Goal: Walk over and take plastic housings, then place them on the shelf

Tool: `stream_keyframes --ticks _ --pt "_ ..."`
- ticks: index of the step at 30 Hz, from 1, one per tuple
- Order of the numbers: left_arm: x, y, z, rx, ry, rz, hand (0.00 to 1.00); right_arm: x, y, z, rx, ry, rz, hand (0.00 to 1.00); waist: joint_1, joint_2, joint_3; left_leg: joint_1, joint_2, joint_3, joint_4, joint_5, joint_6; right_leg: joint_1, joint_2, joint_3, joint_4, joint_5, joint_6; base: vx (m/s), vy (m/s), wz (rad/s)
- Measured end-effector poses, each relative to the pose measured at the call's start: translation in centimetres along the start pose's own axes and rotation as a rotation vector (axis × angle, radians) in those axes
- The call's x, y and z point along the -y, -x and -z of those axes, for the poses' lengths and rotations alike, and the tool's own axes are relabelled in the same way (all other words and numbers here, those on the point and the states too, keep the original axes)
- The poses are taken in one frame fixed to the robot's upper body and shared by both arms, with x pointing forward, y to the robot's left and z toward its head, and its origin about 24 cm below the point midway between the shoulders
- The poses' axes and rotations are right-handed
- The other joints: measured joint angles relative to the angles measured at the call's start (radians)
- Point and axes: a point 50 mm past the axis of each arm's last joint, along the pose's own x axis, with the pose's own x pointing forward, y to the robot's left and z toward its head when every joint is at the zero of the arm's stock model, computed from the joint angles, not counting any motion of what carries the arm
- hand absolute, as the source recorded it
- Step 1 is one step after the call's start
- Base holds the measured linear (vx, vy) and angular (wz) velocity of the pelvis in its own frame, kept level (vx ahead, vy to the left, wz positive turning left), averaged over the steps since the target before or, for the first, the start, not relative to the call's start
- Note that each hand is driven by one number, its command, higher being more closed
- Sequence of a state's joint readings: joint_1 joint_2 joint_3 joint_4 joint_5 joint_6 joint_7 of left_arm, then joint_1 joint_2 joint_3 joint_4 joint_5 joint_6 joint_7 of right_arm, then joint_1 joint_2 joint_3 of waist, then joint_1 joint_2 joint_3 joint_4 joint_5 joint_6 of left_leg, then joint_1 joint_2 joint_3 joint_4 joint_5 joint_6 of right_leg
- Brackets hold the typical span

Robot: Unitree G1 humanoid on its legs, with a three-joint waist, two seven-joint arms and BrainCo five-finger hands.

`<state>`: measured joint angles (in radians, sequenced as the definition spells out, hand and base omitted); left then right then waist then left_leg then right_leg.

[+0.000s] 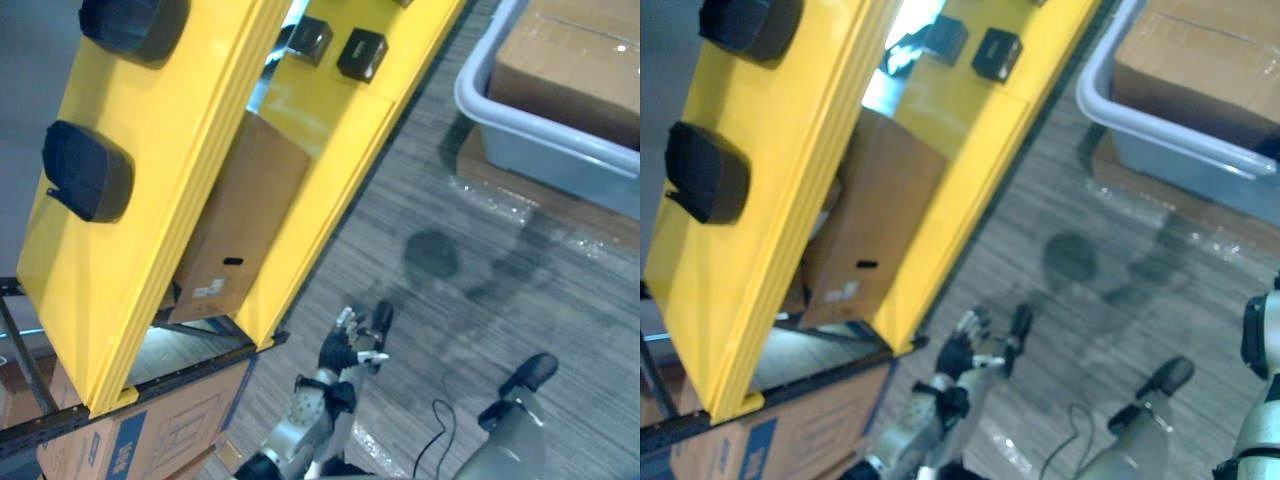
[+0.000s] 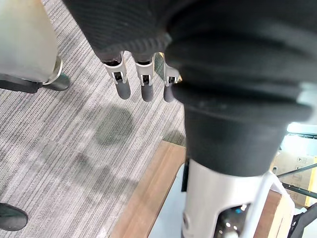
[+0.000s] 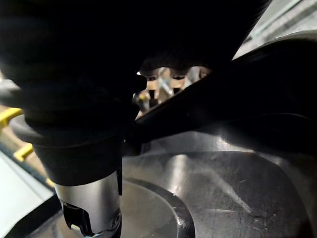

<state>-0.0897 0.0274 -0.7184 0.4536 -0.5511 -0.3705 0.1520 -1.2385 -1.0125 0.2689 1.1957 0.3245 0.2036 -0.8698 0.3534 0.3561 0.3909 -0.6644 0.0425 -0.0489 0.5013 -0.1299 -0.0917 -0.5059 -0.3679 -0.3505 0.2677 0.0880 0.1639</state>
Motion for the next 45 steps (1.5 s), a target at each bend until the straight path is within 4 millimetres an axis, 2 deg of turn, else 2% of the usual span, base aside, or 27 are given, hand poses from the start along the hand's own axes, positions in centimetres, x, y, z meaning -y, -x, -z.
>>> stream_keyframes --ticks 8,19,24,33,38,41,45 --pt "0.1 -0.1 -0.1 0.004 0.001 -0.004 0.00 1.0 -0.9 0.5 -0.042 0.020 0.029 1.00 0.012 0.004 -0.003 0.001 0.000 0.000 0.000 0.000 0.000 0.000 0.000 0.000 0.002 -0.001 0.000 0.00 0.000 0.00" --pt "0.1 -0.2 -0.3 0.010 0.000 -0.015 0.00 0.8 -1.0 1.8 -0.091 0.070 -0.039 1.00 0.013 0.016 -0.013 0.022 0.002 0.003 -0.003 0.000 0.000 0.018 0.000 0.001 0.005 -0.005 0.001 0.00 0.000 0.00" --pt "0.0 -0.3 -0.4 0.013 0.001 -0.018 0.00 0.7 -0.9 1.5 -0.013 0.150 -0.031 1.00 0.012 0.016 -0.013 0.027 0.003 0.003 -0.004 0.000 0.000 0.020 0.000 0.001 0.006 -0.007 -0.002 0.00 0.000 0.00" --pt "-0.2 -0.1 -1.9 0.082 0.037 -0.033 0.00 0.4 -0.7 1.0 0.099 0.257 -0.022 1.00 0.000 0.013 -0.011 0.041 0.008 -0.003 0.001 -0.001 -0.001 0.046 0.003 -0.007 0.007 -0.007 -0.003 0.00 0.005 0.03" --pt "-1.2 0.3 -2.7 0.128 0.066 -0.097 0.00 0.1 -0.4 0.4 0.170 0.300 -0.033 1.00 -0.018 0.000 0.000 0.066 0.018 -0.008 0.025 -0.022 -0.003 0.084 0.017 -0.009 0.007 -0.014 -0.013 0.00 0.007 -0.04" --pt "-2.1 0.4 -4.2 0.187 0.061 -0.121 0.00 -0.6 0.4 -0.7 0.233 0.287 -0.051 1.00 -0.047 -0.021 0.016 0.097 0.026 -0.004 0.024 -0.027 -0.004 0.112 0.021 -0.008 0.007 -0.019 -0.009 0.00 -0.003 -0.04" --pt "-3.8 0.8 -6.9 0.290 -0.009 -0.165 0.00 -2.0 2.0 -2.4 0.325 0.258 -0.090 1.00 -0.100 -0.085 0.064 0.164 0.041 0.005 -0.016 -0.022 -0.012 0.156 0.031 -0.004 0.006 -0.027 -0.010 0.00 -0.027 -0.09"
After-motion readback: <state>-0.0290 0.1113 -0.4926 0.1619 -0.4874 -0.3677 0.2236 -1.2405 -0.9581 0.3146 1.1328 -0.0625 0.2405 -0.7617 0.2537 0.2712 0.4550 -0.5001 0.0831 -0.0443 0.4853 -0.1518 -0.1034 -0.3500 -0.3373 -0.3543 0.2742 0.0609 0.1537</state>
